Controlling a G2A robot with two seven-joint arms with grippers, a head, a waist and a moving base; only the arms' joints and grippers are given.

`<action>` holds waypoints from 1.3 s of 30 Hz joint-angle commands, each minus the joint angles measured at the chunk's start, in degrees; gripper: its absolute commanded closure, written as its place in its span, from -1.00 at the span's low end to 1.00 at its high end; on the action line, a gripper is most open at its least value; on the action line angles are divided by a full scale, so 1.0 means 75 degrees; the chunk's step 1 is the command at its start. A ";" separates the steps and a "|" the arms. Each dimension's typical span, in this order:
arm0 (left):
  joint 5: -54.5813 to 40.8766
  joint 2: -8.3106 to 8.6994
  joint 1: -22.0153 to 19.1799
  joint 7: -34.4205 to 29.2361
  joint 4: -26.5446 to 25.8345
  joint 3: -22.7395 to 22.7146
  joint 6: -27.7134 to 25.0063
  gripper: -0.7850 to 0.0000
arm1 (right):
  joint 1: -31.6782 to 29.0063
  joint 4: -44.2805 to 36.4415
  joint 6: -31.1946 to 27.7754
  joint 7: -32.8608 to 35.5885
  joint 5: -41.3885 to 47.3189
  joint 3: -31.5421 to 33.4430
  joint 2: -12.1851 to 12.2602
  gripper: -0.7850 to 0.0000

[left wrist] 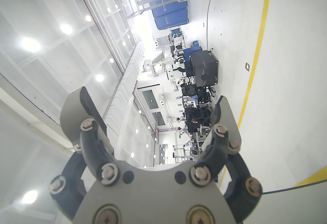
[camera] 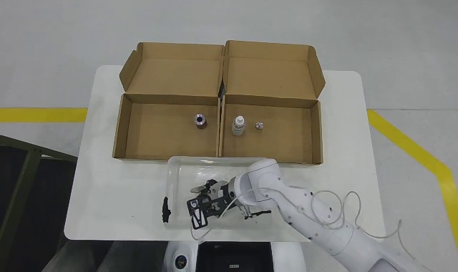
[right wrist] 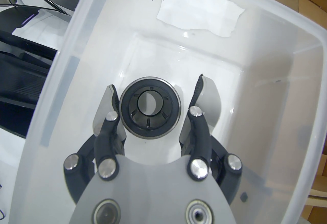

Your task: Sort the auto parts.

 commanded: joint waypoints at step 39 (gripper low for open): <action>0.0000 0.0000 0.0000 0.0000 0.0000 0.0000 0.0000 -1.00 | 0.0387 -0.1453 0.0315 -0.0643 0.1315 0.1635 0.0352 1.00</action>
